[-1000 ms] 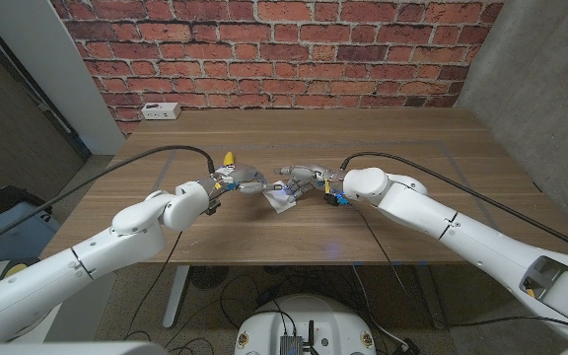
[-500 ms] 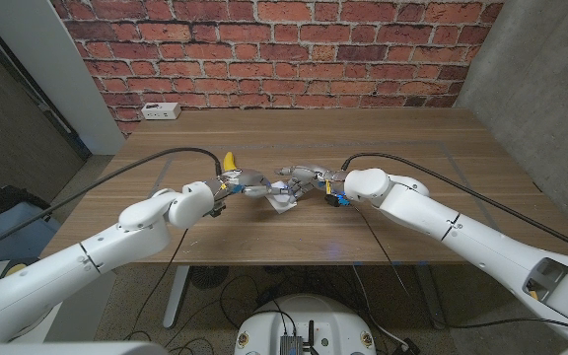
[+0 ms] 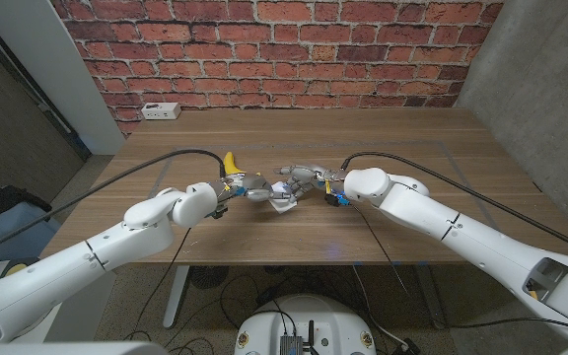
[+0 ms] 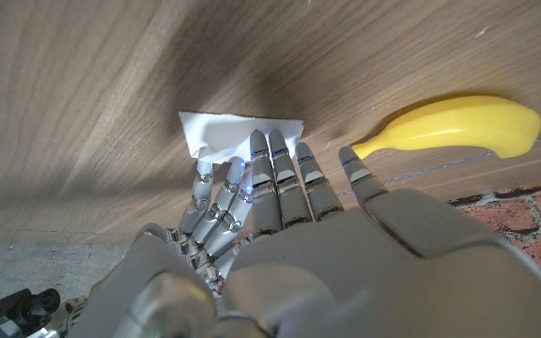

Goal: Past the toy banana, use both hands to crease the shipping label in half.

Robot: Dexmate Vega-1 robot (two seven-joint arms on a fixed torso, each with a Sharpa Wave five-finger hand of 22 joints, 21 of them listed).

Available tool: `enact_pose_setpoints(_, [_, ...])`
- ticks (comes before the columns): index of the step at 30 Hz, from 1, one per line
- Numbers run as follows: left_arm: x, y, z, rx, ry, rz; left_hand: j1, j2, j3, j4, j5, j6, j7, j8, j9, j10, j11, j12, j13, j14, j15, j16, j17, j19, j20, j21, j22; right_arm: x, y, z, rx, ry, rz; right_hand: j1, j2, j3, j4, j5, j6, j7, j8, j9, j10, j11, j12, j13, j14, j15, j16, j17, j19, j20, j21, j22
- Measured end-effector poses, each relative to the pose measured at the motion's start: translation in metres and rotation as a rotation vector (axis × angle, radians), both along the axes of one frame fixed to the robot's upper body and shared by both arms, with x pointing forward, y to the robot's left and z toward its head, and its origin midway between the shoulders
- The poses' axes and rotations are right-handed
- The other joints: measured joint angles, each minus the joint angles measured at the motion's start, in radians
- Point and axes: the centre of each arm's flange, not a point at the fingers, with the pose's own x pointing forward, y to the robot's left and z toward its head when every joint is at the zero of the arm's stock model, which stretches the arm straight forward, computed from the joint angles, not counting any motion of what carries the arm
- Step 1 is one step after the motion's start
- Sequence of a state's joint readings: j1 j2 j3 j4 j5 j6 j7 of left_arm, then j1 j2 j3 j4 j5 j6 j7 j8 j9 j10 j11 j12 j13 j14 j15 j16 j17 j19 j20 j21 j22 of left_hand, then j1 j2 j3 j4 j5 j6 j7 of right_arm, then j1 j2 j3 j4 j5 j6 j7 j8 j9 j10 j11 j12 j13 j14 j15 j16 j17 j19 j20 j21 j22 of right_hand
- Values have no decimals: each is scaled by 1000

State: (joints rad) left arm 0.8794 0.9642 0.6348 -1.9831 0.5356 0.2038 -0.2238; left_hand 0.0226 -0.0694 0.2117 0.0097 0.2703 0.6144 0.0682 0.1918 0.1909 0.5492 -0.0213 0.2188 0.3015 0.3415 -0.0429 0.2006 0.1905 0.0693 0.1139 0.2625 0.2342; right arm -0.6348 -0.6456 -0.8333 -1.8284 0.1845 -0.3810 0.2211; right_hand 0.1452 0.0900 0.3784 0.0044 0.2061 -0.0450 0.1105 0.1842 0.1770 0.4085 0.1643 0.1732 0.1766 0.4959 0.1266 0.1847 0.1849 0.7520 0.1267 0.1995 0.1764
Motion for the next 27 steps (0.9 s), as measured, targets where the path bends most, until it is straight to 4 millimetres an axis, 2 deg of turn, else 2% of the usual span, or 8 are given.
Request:
enact_pose_setpoints(6, [5, 0, 0, 9, 19, 11, 0, 0, -4, 4, 5, -8, 4, 0, 0, -8, 0, -1, -7, 0, 0, 0, 0, 0, 0, 1, -2, 2, 0, 2, 1, -2, -2, 0, 0, 0, 0, 0, -11, -11, 0, 0, -15, 3, 0, 0, -20, 1, -4, 0, -5, 0, -3, 0])
enact_pose_setpoints(8, [6, 0, 0, 10, 23, 11, 0, 0, -4, 4, 5, -8, 3, 0, 0, -8, 0, -1, -7, 0, 0, 0, 0, 0, 0, 1, -2, 2, 0, 2, 2, -2, -3, 6, -6, 0, 0, 0, -7, -33, 0, 0, -31, 2, 0, 0, -32, 3, -4, 0, -11, 0, -4, 0])
enact_pose_setpoints(10, [8, 0, -1, 13, 30, 12, 0, 0, -6, 6, 5, -11, 0, 0, 0, -8, 0, -1, -7, 0, 0, 0, 0, 0, 0, 1, -2, 2, -1, 3, 7, -8, -6, 6, -6, 0, 0, 0, 3, -53, 0, 0, -47, -8, 0, 0, -46, -3, -5, 0, -22, 11, -7, 0])
enact_pose_setpoints(13, [10, -1, -1, 16, 39, 13, 0, 0, -8, 8, 5, -24, -2, 0, 0, -18, 3, -3, -8, 0, 0, 0, 0, 0, 1, 1, -2, 2, -3, 5, 25, -25, -15, 6, -6, 3, -3, -8, 39, -88, 15, 0, -72, -33, 0, 3, -68, -14, -7, 0, -40, 48, -7, 0])
enact_pose_setpoints(16, [12, -1, -1, 19, 45, 12, 0, 0, -14, 14, 11, -44, 0, -7, 0, -29, 11, -8, -12, -7, 7, -1, -4, 8, 0, 1, -2, 0, -4, 8, 48, -54, -24, 6, -6, 6, -6, -8, 94, -96, 24, 0, -85, -51, 1, 3, -79, -25, -3, 0, -44, 77, -7, 0])
enact_pose_setpoints(18, [13, -1, -2, 20, 49, 11, 0, 0, -18, 18, 15, -57, 9, -8, -3, -36, 14, -9, -15, -11, 11, -6, -5, 9, -2, 1, -2, -2, -6, 9, 62, -69, -31, 6, -6, 7, -7, -8, 123, -96, 31, 0, -84, -59, 8, 3, -80, -27, -3, 0, -47, 79, -7, 0])
enact_pose_setpoints(25, [17, -5, -4, 29, 72, -1, -5, 5, -26, 26, 19, -95, 12, -15, -5, -56, 31, -16, -25, -16, 17, -7, -5, 9, -2, 1, -7, -8, -14, 13, 114, -120, -52, 4, -7, 3, -11, -8, 167, -96, 39, 3, -47, -44, 23, 8, -53, -32, 16, 4, -42, 84, -7, 0])
enact_pose_setpoints(27, [18, -6, -5, 31, 75, -3, -5, 5, -31, 31, 19, -107, 11, -15, -5, -67, 38, -16, -27, -22, 22, -9, -5, 9, -2, 1, -7, -9, -15, 15, 127, -136, -52, 2, -9, 3, -11, -8, 188, -88, 39, 3, -31, -36, 23, 8, -49, -28, 16, 4, -58, 68, -7, 1])
